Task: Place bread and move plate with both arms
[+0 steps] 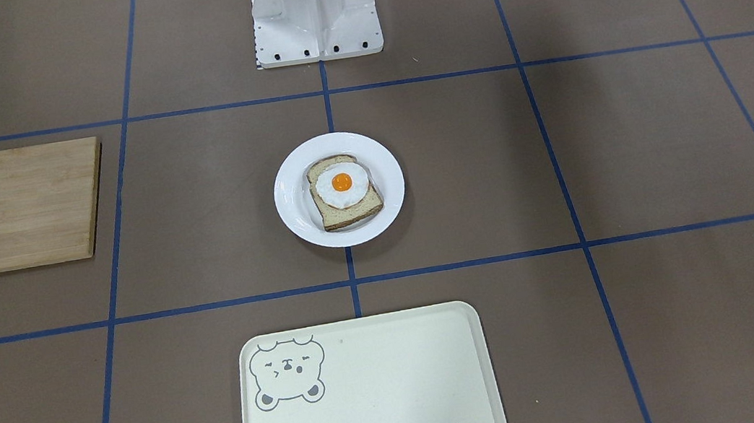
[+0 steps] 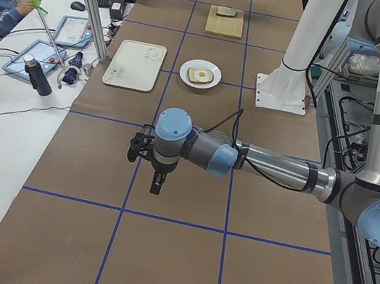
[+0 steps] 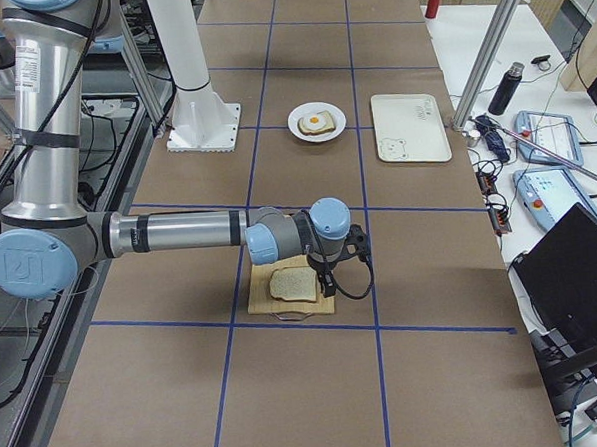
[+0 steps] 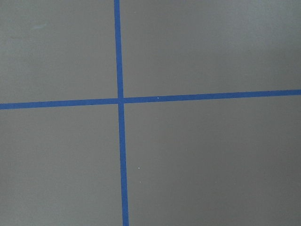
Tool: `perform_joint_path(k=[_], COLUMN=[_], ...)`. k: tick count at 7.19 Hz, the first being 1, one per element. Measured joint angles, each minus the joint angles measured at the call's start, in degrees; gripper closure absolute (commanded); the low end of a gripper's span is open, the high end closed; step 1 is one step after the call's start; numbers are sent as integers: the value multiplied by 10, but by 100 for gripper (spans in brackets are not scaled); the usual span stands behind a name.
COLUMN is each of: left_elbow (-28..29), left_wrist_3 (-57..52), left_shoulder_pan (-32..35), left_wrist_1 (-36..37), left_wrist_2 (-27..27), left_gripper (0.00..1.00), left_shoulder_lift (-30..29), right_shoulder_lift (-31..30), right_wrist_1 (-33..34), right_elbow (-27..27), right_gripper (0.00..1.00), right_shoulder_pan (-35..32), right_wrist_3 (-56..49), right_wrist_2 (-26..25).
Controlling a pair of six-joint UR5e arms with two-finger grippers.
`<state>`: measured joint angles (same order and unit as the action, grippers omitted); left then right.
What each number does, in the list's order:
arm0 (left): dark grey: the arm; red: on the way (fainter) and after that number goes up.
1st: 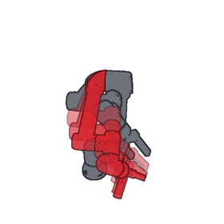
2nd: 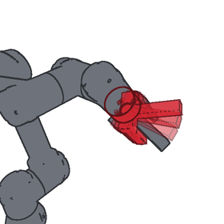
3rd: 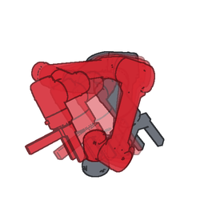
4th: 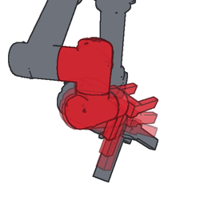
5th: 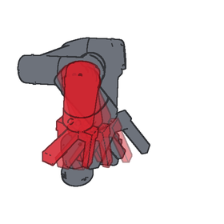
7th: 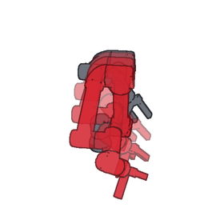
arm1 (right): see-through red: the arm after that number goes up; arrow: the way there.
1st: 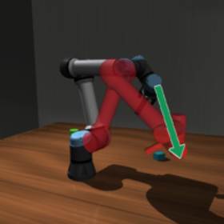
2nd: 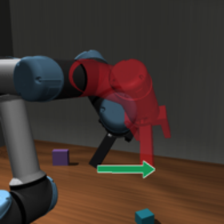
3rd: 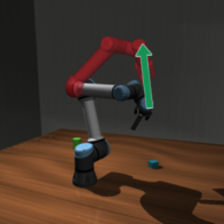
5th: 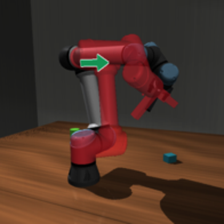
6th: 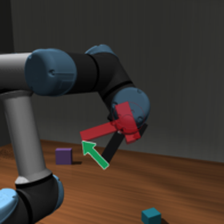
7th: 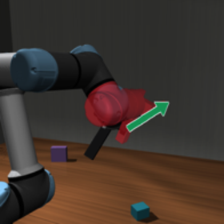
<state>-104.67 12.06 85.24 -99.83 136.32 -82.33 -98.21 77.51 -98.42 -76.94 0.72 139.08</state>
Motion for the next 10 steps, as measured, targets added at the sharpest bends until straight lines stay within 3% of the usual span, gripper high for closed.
perform_joint_path(k=[5,10], left_elbow=[-6,-7], left_wrist_3=[1,1], left_shoulder_pan=[0,0], left_wrist_1=[0,0], left_wrist_2=[0,0], left_gripper=[2,2], left_shoulder_lift=[1,1], right_shoulder_lift=[17,15], right_wrist_1=[-23,-72], right_elbow=[41,103], right_gripper=[0,0], right_shoulder_pan=[45,49], right_wrist_3=[5,113], right_wrist_2=[-17,46])
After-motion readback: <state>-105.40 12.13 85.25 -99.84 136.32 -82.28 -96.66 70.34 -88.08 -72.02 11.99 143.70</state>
